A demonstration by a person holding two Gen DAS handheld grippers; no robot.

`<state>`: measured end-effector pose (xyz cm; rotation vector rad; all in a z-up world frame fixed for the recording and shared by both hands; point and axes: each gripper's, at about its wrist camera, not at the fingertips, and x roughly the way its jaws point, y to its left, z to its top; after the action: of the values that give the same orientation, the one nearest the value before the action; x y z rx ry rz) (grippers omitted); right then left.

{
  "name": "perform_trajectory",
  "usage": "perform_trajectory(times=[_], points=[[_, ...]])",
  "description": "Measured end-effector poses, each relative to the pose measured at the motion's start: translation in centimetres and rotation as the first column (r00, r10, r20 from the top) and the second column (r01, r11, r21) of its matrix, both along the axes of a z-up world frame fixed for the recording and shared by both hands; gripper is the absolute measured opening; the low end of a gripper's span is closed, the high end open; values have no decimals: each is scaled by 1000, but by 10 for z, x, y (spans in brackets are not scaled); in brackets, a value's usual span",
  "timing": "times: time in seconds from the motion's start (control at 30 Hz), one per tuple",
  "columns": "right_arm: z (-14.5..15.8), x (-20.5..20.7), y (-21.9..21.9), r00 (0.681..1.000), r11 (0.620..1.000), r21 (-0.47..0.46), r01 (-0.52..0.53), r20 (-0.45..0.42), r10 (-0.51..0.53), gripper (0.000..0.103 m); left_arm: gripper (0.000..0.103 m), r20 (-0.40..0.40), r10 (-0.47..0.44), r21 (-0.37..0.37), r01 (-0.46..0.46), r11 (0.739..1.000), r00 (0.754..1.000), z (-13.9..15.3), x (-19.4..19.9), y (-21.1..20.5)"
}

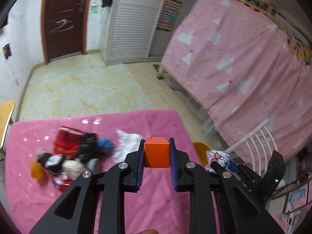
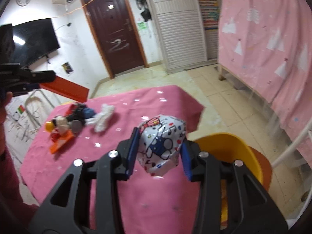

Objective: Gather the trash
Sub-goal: 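Carry the Hello Kitty bag and orange box to the yellow bin and release both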

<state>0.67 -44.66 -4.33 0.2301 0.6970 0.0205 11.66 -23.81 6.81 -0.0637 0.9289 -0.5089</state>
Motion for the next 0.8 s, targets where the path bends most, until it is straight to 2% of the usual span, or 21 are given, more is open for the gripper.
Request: perform_trajectory(times=[0.4,0.47,0.53,0.57,0.8], points=[[-36,-11,-56,992,993,29,113,-56,-111,40,15,-39,-167,4,167,986,985,-16,-24,-93],[-40,-11,-59,991,992,35,122,-60,-120,45,15,-49,-188,9,189,982,981,-21,-27,-107],[-45,-11,-66,989,989,49,137,-62,-134,55,15,-58,-203,16,205,979,977,-26,-31,-121],[-46,-11,-70,989,989,54,141,-62,-138,57,15,-65,-211,20,213,977,975,-28,-30,-127],[-53,-26,-105,975,969,108,221,-49,-217,60,15,-109,-261,52,268,962,959,-52,-36,-174]])
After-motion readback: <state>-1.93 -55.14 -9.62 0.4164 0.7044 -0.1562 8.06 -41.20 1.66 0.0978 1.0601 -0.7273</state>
